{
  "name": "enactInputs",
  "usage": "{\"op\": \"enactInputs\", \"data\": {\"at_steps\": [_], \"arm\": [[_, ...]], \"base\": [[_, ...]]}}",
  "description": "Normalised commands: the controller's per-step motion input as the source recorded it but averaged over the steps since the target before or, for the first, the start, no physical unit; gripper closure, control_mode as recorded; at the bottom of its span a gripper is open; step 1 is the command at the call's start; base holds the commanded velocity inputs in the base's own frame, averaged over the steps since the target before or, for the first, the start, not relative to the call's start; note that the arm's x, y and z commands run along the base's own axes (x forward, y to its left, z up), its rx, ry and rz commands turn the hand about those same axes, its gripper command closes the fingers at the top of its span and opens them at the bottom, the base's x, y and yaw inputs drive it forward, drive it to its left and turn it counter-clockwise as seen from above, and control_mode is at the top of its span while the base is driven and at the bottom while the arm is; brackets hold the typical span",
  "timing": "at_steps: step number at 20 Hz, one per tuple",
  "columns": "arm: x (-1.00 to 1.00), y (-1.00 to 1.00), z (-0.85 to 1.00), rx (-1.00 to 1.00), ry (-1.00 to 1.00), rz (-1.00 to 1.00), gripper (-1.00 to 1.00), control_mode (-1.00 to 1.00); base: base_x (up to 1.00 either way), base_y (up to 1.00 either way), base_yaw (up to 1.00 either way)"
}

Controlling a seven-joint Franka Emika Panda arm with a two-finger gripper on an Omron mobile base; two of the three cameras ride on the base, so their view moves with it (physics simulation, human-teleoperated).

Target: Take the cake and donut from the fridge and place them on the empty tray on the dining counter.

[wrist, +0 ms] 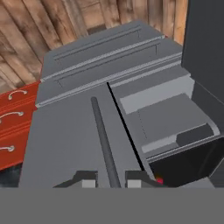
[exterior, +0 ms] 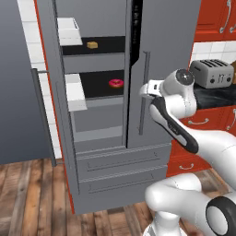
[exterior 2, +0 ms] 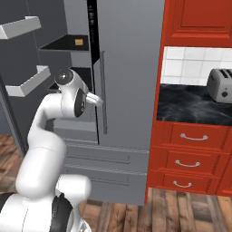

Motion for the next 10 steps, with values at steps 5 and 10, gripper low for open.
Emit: {"op": "enactInputs", "data": {"at_steps": [5, 10], "arm": [[0.25, -0.11, 0.0, -0.04, -0.03, 0.15, -1.0, -1.0], [0.27, -0.05, 0.0, -0.06, -0.04, 0.07, -1.0, -1.0]], "base": [[0.0, 0.0, 0.0], [0.0, 0.0, 0.0]]}}
